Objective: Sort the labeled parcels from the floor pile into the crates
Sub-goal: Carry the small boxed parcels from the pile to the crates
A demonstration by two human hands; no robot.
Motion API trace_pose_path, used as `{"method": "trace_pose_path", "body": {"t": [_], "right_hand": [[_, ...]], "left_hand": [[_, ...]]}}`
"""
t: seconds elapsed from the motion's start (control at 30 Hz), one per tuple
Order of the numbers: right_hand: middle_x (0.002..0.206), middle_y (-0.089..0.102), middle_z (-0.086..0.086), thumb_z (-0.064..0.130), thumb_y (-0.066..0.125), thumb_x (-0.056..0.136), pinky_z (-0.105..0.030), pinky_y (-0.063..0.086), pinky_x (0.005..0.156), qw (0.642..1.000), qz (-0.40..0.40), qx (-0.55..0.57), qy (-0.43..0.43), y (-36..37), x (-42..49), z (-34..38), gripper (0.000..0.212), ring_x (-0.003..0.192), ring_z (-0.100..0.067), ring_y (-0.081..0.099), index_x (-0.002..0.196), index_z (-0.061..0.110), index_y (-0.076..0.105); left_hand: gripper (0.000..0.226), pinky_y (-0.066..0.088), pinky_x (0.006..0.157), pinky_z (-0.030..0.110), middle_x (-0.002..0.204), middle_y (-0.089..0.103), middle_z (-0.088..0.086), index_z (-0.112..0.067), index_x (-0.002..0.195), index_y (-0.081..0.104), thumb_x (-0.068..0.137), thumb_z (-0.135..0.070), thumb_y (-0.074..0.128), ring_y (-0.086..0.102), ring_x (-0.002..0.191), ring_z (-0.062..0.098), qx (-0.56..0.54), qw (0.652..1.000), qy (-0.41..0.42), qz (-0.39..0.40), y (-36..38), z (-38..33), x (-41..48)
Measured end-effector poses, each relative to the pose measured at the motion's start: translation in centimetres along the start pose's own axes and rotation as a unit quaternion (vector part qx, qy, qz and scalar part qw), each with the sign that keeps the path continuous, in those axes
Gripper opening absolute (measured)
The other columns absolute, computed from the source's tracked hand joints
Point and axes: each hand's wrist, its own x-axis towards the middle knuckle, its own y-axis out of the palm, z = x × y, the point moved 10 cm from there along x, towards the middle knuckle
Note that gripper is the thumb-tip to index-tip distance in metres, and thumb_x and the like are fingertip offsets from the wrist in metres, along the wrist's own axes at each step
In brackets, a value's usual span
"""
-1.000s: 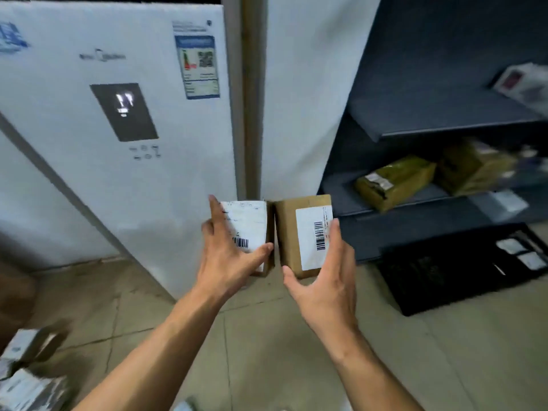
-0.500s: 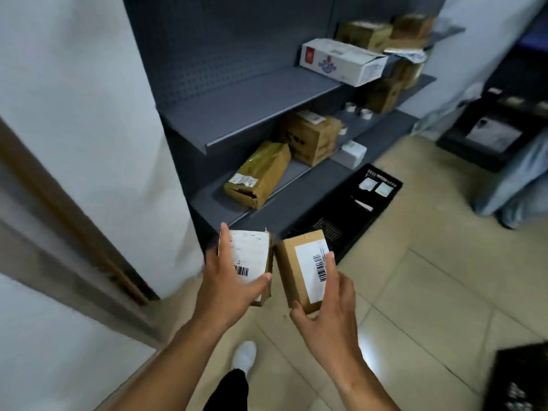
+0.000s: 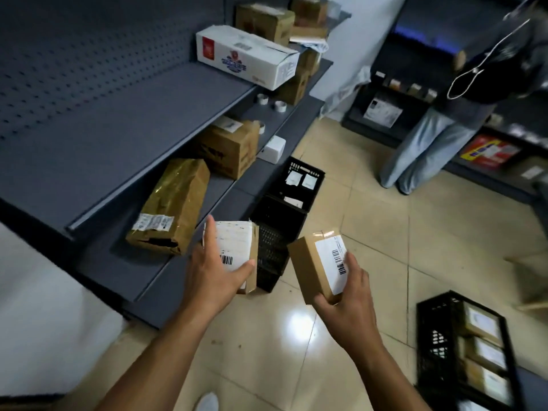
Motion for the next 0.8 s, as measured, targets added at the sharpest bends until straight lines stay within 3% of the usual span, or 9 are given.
{"method": "trace_pose_path", "body": {"t": [0.1,0.2,0.33,0.47,0.57,0.67,0.8], "right_hand": [[0.136,0.035,0.018,0.04,0.077,0.076,-0.013,0.045,0.08,0.999,0.009,0.033,-0.002,-0.1,2.2,-0.4,0.104,0.111,0.004,0.04,0.159,0.033,0.015],[0.136,0.034,0.023,0.052,0.071,0.073,-0.005,0.037,0.085,0.998,0.01,0.064,-0.004,-0.8,4.7,-1.8,0.106,0.12,0.011,0.036,0.16,0.034,0.014],[0.134,0.026,0.042,0.05,0.08,0.073,-0.009,0.035,0.093,0.994,0.013,0.104,0.003,-2.2,9.5,-5.6,0.108,0.129,0.021,0.029,0.157,0.044,0.013],[0.133,0.036,0.019,0.057,0.079,0.071,-0.024,0.051,0.089,0.995,0.033,0.095,-0.006,-4.4,15.7,-10.2,0.111,0.123,0.008,0.04,0.155,0.056,0.006],[0.144,0.029,0.015,0.064,0.073,0.066,-0.035,0.058,0.085,0.993,0.074,0.088,-0.002,-6.1,20.8,-14.2,0.113,0.112,0.0,0.051,0.153,0.062,0.0],[0.146,0.024,0.016,0.064,0.069,0.066,-0.037,0.059,0.085,0.991,0.1,0.087,0.004,-7.9,25.4,-17.9,0.112,0.091,-0.01,0.06,0.151,0.064,-0.004],[0.141,0.028,0.013,0.058,0.07,0.073,-0.028,0.053,0.085,0.992,0.079,0.1,0.009,-10.2,32.6,-21.6,0.103,0.095,-0.009,0.054,0.151,0.061,0.003]], "left_hand": [[0.122,0.04,0.097,0.041,0.15,0.034,0.007,-0.049,0.155,-0.013,0.076,-0.051,0.08,0.035,0.133,0.027,0.01,0.999,0.028,0.037,3.5,-2.2,2.4],[0.124,0.044,0.097,0.046,0.15,0.035,0.007,-0.052,0.152,-0.02,0.077,-0.055,0.078,0.035,0.133,0.028,0.037,0.996,0.047,0.066,7.6,-4.9,4.5],[0.124,0.045,0.091,0.041,0.144,0.033,0.007,-0.049,0.153,-0.021,0.078,-0.057,0.077,0.037,0.128,0.027,0.076,0.991,0.071,0.08,13.5,-8.9,7.3],[0.123,0.046,0.098,0.046,0.146,0.031,0.007,-0.052,0.152,-0.021,0.076,-0.058,0.077,0.037,0.13,0.03,0.101,0.99,0.066,0.076,20.7,-12.6,10.7],[0.123,0.046,0.099,0.048,0.148,0.03,0.008,-0.054,0.15,-0.023,0.076,-0.059,0.076,0.038,0.131,0.032,0.129,0.987,0.053,0.079,26.7,-16.3,12.7],[0.121,0.043,0.097,0.043,0.148,0.027,0.006,-0.051,0.15,-0.025,0.078,-0.061,0.072,0.035,0.131,0.028,0.163,0.982,0.053,0.079,32.0,-20.4,14.7],[0.122,0.042,0.099,0.042,0.148,0.025,0.005,-0.049,0.151,-0.025,0.078,-0.061,0.072,0.032,0.131,0.027,0.187,0.978,0.051,0.071,37.4,-24.4,18.2]]}}
